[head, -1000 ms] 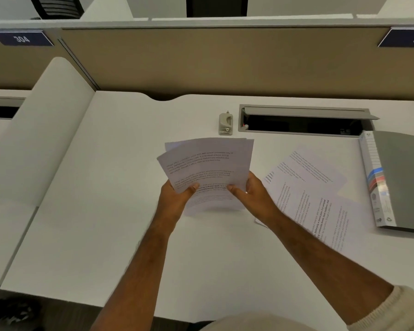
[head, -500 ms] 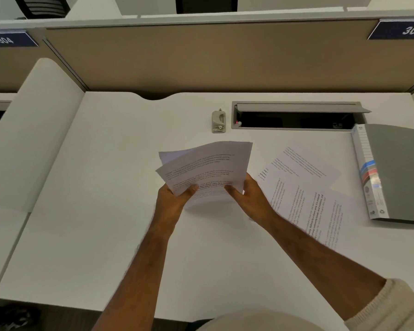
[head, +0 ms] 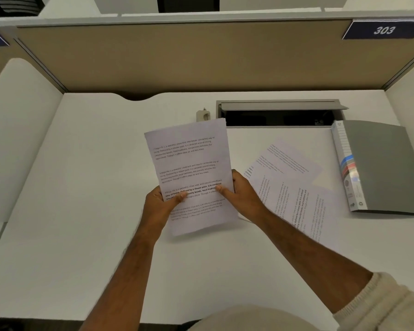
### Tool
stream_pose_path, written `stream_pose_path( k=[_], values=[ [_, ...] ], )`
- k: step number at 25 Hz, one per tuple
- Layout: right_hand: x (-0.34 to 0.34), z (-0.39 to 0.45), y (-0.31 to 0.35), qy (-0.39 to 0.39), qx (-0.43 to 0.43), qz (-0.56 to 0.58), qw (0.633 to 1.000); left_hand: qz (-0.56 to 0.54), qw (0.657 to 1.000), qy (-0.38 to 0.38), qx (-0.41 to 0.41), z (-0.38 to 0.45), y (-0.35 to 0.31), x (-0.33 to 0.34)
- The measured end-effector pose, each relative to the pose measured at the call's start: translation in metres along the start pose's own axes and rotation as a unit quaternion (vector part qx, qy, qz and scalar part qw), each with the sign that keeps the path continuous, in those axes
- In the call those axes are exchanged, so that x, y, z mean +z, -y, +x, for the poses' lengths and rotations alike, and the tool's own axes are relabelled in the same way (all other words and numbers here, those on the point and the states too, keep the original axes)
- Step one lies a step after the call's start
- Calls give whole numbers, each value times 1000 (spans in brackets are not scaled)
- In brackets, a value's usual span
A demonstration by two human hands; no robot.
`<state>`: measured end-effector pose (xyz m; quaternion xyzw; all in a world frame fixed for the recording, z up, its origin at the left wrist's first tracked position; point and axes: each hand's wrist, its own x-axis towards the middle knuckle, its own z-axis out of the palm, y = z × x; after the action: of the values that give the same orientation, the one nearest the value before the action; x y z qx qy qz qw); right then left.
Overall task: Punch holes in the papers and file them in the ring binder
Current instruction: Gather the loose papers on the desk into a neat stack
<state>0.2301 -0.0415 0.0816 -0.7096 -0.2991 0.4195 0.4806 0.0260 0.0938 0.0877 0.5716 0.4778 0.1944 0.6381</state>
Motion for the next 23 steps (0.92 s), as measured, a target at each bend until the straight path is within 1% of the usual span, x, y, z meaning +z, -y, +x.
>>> stream_pose_path(
  k=[3, 5, 7, 10, 16, 20, 23],
  values=[
    [-6, -7, -8, 6, 33, 12, 999, -22, 1000, 13, -16, -5, 9, 6],
    [-10, -14, -17, 23, 60, 10, 998, -30, 999, 16, -25, -10, 17, 9],
    [-18, -22, -29, 35, 78, -17, 996, -32, 999, 18, -35, -16, 27, 12],
    [-35, -36, -50, 19, 92, -62, 994, -29, 998, 20, -43, -27, 41, 15],
    [-75, -67, -76, -37, 61, -197, 978, -28, 998, 23, -45, -46, 61, 17],
    [-110, -92, -103, -40, 15, -266, 963, -12, 998, 20, -50, -53, 73, 17],
    [-135, -114, -120, -56, 20, -303, 951, -11, 998, 18, -51, -58, 80, 17]
  ],
)
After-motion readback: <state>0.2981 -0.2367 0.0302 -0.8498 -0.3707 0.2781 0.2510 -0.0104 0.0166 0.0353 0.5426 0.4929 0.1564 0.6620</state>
